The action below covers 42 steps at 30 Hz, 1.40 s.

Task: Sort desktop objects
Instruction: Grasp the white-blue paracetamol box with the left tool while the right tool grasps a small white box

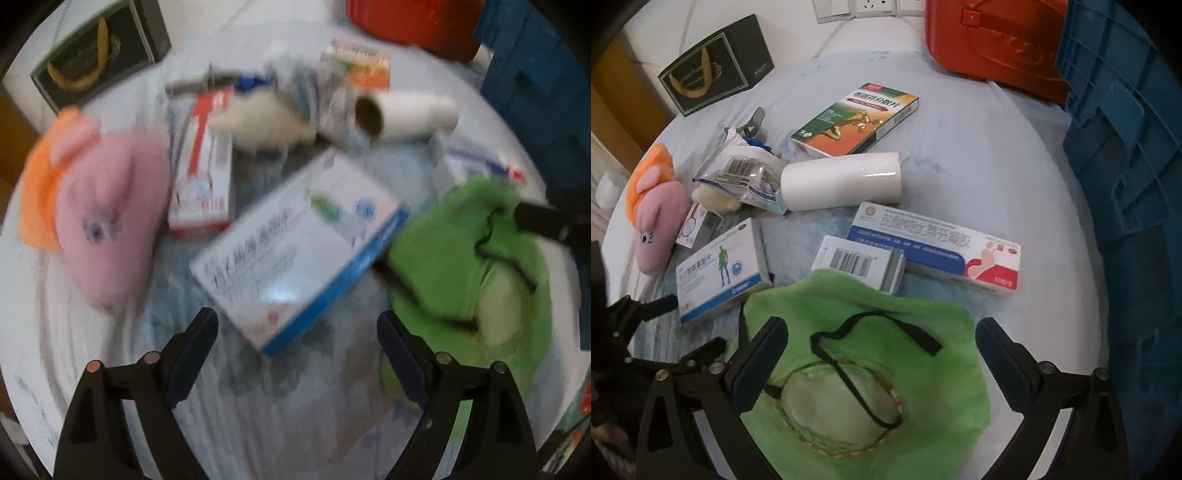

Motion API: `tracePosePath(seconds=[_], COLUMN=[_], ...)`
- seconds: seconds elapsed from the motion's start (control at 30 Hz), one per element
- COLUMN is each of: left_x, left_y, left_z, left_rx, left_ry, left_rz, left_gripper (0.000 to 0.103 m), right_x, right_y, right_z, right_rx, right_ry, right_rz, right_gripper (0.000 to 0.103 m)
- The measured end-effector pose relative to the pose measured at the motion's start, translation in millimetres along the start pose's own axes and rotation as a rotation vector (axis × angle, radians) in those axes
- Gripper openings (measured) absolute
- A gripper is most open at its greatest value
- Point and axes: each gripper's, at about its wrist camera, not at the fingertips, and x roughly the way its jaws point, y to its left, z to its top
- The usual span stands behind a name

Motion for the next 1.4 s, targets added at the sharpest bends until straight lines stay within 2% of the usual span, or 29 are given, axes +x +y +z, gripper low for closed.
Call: tracePosePath(seconds=[0.07,0.13,0.23,0.3,0.4,0.43,0.53,0.57,0.6,0.63,0.67,0.7,0.8,0.93,0.97,1.0,1.07,1.23,1.3,1.33,1.37,1.4], left_x=[-3,4,16,22,37,39,38,38,38,37,36,36,40,37,35,35,35,15,6,-2,-10,-18], left_y=[-2,-3,-4,-2,10,10,-5,-5,-4,-2,0,1,5,5,6,7,9,14,5,6,8,9], left_z=[15,23,32,36,42,42,29,27,28,31,34,38,45,32,29,29,24,25,36,37,36,37], left_rx=[0.018,0.032,0.047,0.045,0.002,-0.002,0.083,0.077,0.059,0.036,0.023,0.020,0.010,0.008,-0.003,-0.006,-0.018,-0.048,-0.050,-0.053,-0.057,-0.062], left_ry=[-0.023,-0.016,0.005,0.014,0.054,0.073,0.059,0.037,0.027,0.009,-0.009,-0.021,-0.013,-0.002,-0.010,-0.015,-0.019,-0.079,-0.109,-0.126,-0.140,-0.149], left_rz=[0.038,0.041,-0.030,-0.052,-0.151,-0.161,-0.081,-0.080,-0.081,-0.084,-0.076,-0.026,-0.031,-0.024,-0.027,-0.025,-0.015,-0.008,0.008,0.012,0.015,0.009], left_gripper=[0.089,0.089,0.095,0.103,0.103,0.103,0.103,0.103,0.103,0.098,0.080,0.080,0.080,0.079,0.078,0.078,0.077,0.076,0.075,0.072,0.049,0.042], right_x=[0,2,8,16,32,38,51,55,58,61,63,62,62,62,62,61,58,39,28,22,14,4], right_y=[-2,-3,1,2,2,3,10,12,13,14,14,16,21,24,25,26,29,31,32,33,35,38], right_z=[2,6,14,21,30,31,32,31,32,32,31,32,33,32,32,32,31,31,32,32,32,32], right_rx=[0.008,0.022,0.033,0.051,0.085,0.093,0.089,0.082,0.080,0.080,0.084,0.079,0.063,0.049,0.040,0.033,0.022,-0.001,-0.007,-0.010,-0.016,-0.024], right_ry=[-0.005,-0.003,-0.007,-0.008,0.014,0.027,0.059,0.067,0.072,0.076,0.080,0.069,0.068,0.062,0.058,0.053,0.045,-0.001,-0.027,-0.043,-0.060,-0.080], right_rz=[0.006,0.013,0.015,0.011,-0.006,0.003,0.010,0.006,-0.001,-0.004,0.001,-0.007,-0.013,-0.024,-0.030,-0.034,-0.032,-0.031,-0.030,-0.029,-0.030,-0.030], right_gripper=[0.103,0.103,0.103,0.103,0.103,0.103,0.103,0.101,0.094,0.087,0.077,0.075,0.073,0.073,0.072,0.064,0.065,0.064,0.064,0.064,0.064,0.065])
